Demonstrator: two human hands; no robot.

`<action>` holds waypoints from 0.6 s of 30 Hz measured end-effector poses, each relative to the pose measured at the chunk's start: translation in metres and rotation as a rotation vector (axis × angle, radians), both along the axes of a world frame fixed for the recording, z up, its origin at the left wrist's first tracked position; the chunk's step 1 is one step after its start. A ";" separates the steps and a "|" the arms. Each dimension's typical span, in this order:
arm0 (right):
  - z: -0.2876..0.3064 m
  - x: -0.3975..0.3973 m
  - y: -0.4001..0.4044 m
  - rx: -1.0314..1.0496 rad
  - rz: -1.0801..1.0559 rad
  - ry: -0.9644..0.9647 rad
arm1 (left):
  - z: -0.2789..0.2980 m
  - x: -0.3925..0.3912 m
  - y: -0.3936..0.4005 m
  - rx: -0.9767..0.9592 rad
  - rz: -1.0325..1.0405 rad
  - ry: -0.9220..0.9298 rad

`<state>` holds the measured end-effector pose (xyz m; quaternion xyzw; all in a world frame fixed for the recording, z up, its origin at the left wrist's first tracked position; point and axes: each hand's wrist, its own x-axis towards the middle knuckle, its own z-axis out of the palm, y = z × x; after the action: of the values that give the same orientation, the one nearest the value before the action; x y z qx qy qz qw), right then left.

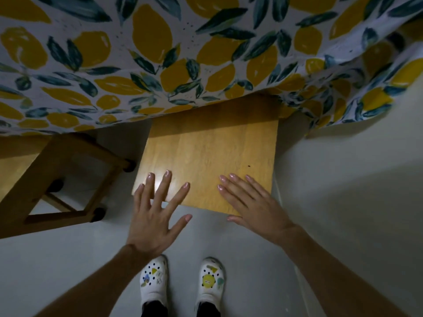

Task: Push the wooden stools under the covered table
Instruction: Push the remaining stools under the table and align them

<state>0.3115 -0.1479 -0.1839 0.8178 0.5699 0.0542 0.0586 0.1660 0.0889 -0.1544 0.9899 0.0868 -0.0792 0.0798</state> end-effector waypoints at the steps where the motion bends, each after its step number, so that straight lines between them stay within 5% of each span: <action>1: 0.001 0.010 -0.006 -0.019 0.033 -0.006 | 0.000 0.003 -0.008 0.020 0.023 0.006; 18: 0.009 0.100 -0.049 -0.109 0.223 -0.005 | -0.012 0.063 -0.031 0.111 -0.094 0.018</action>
<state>0.4112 -0.1971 -0.1751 0.7450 0.6591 0.0315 0.0979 0.2290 0.0578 -0.1663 0.9950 0.0449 -0.0866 0.0202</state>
